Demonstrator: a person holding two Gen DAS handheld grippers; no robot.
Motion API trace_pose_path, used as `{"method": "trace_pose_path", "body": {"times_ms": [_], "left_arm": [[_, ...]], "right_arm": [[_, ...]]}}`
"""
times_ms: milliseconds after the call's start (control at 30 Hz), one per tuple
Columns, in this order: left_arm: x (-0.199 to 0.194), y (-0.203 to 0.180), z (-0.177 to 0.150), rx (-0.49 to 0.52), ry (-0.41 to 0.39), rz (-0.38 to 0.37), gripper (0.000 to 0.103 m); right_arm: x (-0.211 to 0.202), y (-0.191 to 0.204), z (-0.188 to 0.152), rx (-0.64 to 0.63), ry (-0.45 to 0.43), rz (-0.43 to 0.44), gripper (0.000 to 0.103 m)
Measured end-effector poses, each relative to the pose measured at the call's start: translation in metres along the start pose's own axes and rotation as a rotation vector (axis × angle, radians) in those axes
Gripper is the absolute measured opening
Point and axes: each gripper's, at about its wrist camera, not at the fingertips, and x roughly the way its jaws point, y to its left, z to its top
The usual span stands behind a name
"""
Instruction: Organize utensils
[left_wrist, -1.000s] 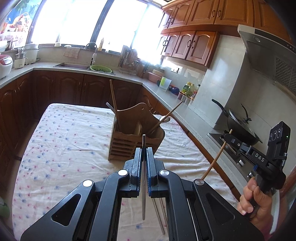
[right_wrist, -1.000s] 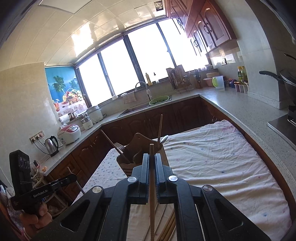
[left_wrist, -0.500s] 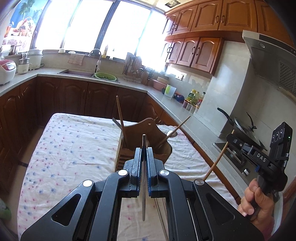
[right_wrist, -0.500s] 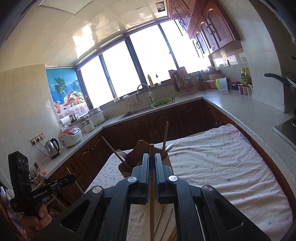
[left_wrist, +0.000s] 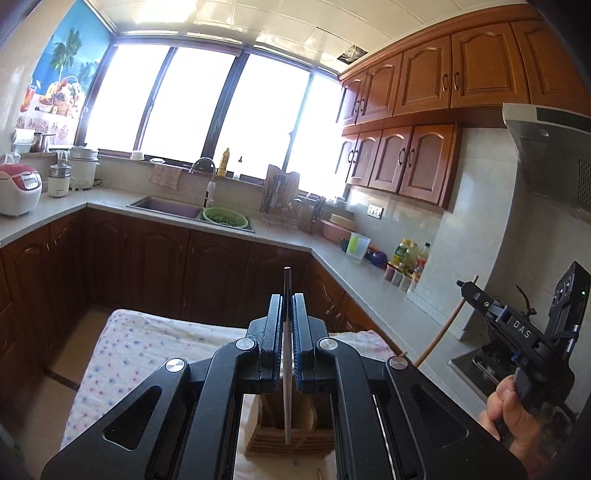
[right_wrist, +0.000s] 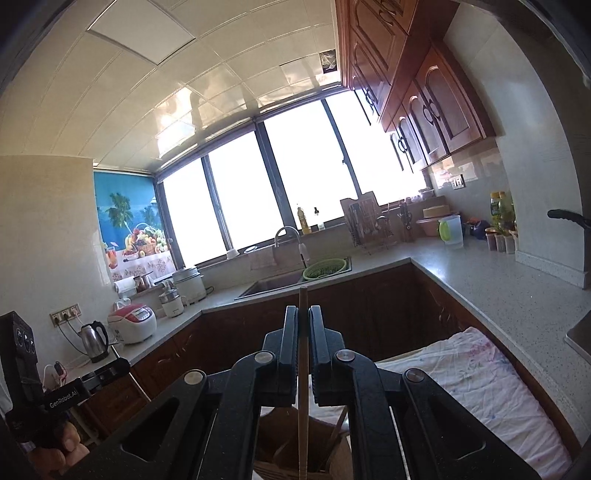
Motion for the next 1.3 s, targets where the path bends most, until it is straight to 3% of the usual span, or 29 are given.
{"method": "trace_pose_path", "body": {"times_ms": [267, 733, 1133, 1233, 1300], "left_arm": [[0.047, 0.019, -0.029, -0.055, 0.031, 0.049, 0.004], [0.075, 0.021, -0.086, -0.017, 0.129, 0.064, 0.005], [0.079, 0.020, -0.085, -0.004, 0.144, 0.080, 0.006], [0.076, 0.022, -0.082, -0.019, 0.153, 0.068, 0.006], [0.072, 0.022, -0.080, -0.022, 0.151, 0.068, 0.013]], "right_arm": [[0.035, -0.005, -0.023, -0.022, 0.003, -0.017, 0.005], [0.055, -0.028, -0.087, -0.007, 0.083, -0.054, 0.005], [0.058, -0.029, -0.088, -0.003, 0.109, -0.070, 0.006], [0.060, -0.031, -0.088, -0.003, 0.125, -0.080, 0.011], [0.058, -0.031, -0.086, 0.011, 0.127, -0.067, 0.018]]}}
